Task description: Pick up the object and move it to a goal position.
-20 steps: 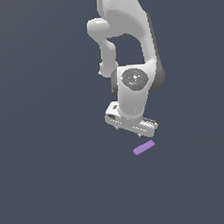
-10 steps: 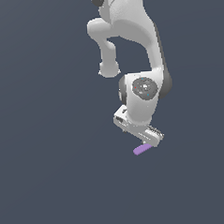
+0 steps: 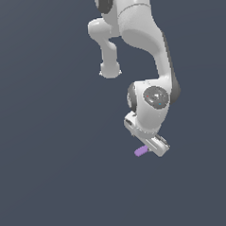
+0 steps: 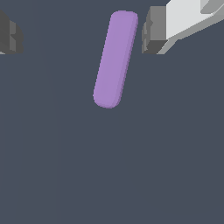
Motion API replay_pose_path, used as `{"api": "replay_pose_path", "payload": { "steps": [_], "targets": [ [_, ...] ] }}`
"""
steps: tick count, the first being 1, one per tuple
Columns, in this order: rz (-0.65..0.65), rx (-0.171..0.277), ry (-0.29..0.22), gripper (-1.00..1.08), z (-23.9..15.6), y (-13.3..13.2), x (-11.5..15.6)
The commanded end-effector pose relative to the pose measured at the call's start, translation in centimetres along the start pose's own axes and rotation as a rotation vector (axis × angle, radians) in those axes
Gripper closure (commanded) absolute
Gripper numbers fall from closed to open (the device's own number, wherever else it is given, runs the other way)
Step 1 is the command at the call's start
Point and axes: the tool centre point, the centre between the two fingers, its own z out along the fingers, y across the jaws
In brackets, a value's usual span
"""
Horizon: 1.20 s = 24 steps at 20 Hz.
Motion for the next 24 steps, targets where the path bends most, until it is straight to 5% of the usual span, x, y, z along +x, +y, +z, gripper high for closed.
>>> {"api": "replay_pose_path", "payload": {
  "steps": [1, 12, 24],
  "targets": [
    [0.056, 0.001, 0.002, -0.92, 0.5, -0.6, -0.4],
    [0.204, 0.002, 0.007, -0.92, 2.0, -2.3, -1.6],
    [0.221, 0.002, 0.008, -0.92, 3.2, -2.4, -1.7]
  ]
}}
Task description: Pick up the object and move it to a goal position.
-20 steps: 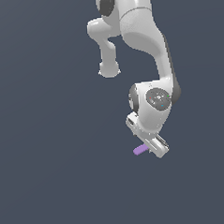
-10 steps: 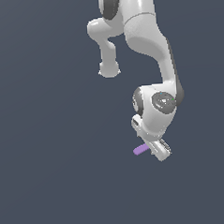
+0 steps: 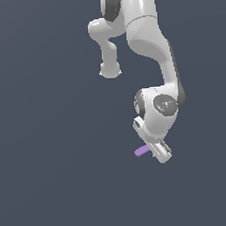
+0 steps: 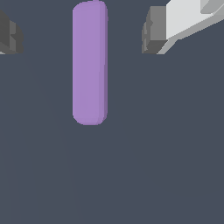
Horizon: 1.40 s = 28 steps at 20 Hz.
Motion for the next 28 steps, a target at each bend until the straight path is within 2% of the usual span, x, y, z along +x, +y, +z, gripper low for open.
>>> {"api": "replay_pose_path", "payload": {
  "steps": [1, 7, 13, 14, 28],
  "targets": [
    [0.001, -0.001, 0.000, -0.92, 0.9, 0.1, 0.0],
    [0.004, -0.001, 0.000, -0.92, 4.0, 0.2, 0.0],
    [0.004, -0.001, 0.000, -0.92, 4.5, 0.0, 0.0],
    [0.004, -0.001, 0.000, 1.08, 4.5, 0.0, 0.0],
    [0.004, -0.001, 0.000, 1.08, 4.4, 0.3, 0.7]
  ]
}}
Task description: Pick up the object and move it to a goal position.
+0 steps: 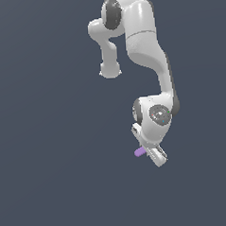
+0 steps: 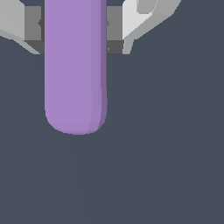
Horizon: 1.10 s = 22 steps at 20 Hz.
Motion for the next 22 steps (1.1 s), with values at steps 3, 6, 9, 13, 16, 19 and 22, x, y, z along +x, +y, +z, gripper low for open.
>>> {"api": "replay_pose_path", "payload": {
  "steps": [3, 6, 9, 13, 16, 19, 22],
  "targets": [
    [0.001, 0.000, 0.000, 1.08, -0.3, 0.7, 1.8],
    [0.001, 0.000, 0.000, 1.08, -0.7, 1.5, 3.9],
    [0.001, 0.000, 0.000, 1.08, -1.2, 2.7, 6.9],
    [0.001, 0.000, 0.000, 1.08, -2.0, 4.5, 11.5],
    [0.001, 0.000, 0.000, 1.08, -2.6, 5.8, 14.9],
    [0.001, 0.000, 0.000, 1.08, -3.1, 7.0, 18.3],
    [0.001, 0.000, 0.001, 1.08, -3.7, 8.2, 21.6]
  ]
}}
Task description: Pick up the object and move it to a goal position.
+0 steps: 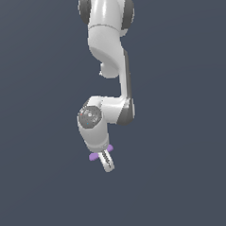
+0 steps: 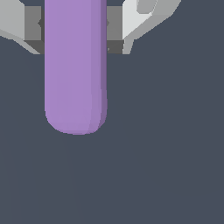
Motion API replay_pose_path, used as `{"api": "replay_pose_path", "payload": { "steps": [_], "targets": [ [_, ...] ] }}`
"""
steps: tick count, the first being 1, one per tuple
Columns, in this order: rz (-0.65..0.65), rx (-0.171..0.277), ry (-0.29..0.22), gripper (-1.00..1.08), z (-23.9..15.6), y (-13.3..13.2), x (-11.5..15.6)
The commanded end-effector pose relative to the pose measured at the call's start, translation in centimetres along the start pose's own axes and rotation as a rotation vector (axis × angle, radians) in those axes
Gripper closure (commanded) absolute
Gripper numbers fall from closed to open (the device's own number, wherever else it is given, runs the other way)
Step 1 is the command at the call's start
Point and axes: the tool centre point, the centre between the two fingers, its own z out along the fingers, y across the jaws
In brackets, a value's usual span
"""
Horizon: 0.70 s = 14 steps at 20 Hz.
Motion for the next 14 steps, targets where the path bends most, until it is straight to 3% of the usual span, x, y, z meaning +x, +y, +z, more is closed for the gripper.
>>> {"api": "replay_pose_path", "payload": {
  "steps": [1, 7, 14],
  "targets": [
    [-0.001, 0.000, 0.000, 1.08, -0.5, 0.9, 2.6],
    [-0.001, 0.000, 0.000, 1.08, -1.2, 2.3, 6.9],
    [-0.001, 0.000, 0.000, 1.08, -1.4, 2.7, 8.4]
  ]
}}
